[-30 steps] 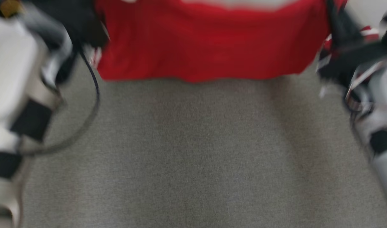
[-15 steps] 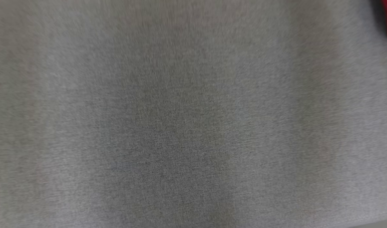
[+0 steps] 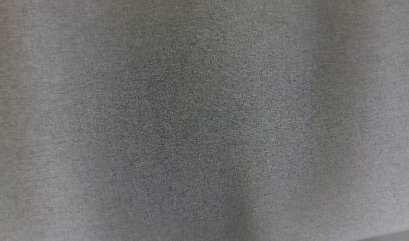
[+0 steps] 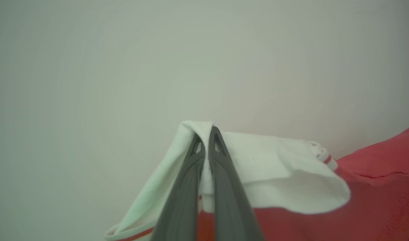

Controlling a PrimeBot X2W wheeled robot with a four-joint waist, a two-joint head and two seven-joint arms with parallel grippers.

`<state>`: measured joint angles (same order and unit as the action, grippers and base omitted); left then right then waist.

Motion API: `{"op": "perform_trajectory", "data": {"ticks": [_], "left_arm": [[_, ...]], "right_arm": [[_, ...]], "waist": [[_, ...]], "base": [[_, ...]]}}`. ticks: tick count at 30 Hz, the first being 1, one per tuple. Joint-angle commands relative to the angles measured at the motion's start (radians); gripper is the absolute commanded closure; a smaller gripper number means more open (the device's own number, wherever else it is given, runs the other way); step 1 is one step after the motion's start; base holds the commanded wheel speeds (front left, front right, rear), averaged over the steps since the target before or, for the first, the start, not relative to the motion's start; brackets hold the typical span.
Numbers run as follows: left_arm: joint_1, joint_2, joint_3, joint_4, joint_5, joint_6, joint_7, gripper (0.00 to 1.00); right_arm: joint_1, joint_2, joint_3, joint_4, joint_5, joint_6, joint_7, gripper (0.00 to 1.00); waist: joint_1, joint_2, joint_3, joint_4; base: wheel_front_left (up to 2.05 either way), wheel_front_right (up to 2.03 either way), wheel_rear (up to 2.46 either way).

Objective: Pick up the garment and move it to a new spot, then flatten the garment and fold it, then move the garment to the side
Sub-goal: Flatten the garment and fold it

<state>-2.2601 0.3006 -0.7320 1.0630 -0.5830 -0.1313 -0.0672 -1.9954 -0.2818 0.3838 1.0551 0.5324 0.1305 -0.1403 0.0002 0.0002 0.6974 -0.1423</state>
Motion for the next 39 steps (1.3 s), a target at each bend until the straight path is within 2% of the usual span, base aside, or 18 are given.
{"op": "perform_trajectory", "data": {"ticks": [1,10,17,21,24,27,30,39], "left_arm": [[-0.006,-0.008,-0.016,0.012,-0.011,0.002,-0.004,1.0],[0.012,0.009,-0.078,0.039,-0.085,0.002,-0.034,1.0],[0.065,0.014,-0.097,0.038,-0.161,0.002,-0.075,1.0],[0.166,0.018,-0.125,-0.027,-0.206,0.002,-0.146,1.0],[0.316,0.075,-0.102,-0.106,-0.273,0.002,-0.189,1.0],[0.46,0.097,-0.077,-0.177,-0.302,0.005,-0.197,1.0],[0.618,0.13,-0.013,-0.299,-0.309,0.041,-0.198,1.0],[1.184,0.193,0.128,-0.769,-0.276,0.224,-0.198,1.0]], "right_arm": [[-0.007,0.009,0.014,0.014,0.001,0.001,-0.011,1.0],[-0.003,-0.008,0.059,0.083,0.032,0.001,-0.041,1.0],[0.036,0.004,0.104,0.076,0.075,0.001,-0.048,1.0],[0.113,-0.012,0.143,0.042,0.114,0.001,-0.06,1.0],[0.235,-0.032,0.181,-0.002,0.159,0.001,-0.081,1.0],[0.351,-0.044,0.199,-0.032,0.201,0.001,-0.089,1.0],[0.479,-0.057,0.207,-0.073,0.247,0.001,-0.098,1.0],[0.892,-0.099,0.219,-0.274,0.294,0.001,-0.125,1.0]], "waist": [[-0.0002,-0.0002,0.01,0.0],[-0.0002,-0.0002,0.039,0.005],[-0.0002,-0.0002,0.043,0.021],[-0.0002,-0.0002,0.002,0.04],[-0.0002,-0.0002,-0.075,0.045],[-0.0002,-0.0002,-0.135,0.051],[-0.0002,-0.0002,-0.196,0.057],[-0.0002,-0.0002,-0.356,0.061]], "base": [[0.0,0.0,0.0],[0.0,0.0,0.0],[0.0,0.0,0.0],[0.0,0.0,0.0],[0.0,0.0,0.0],[0.0,0.0,0.0],[0.0,0.0,0.0],[0.0,0.0,0.0]]}}
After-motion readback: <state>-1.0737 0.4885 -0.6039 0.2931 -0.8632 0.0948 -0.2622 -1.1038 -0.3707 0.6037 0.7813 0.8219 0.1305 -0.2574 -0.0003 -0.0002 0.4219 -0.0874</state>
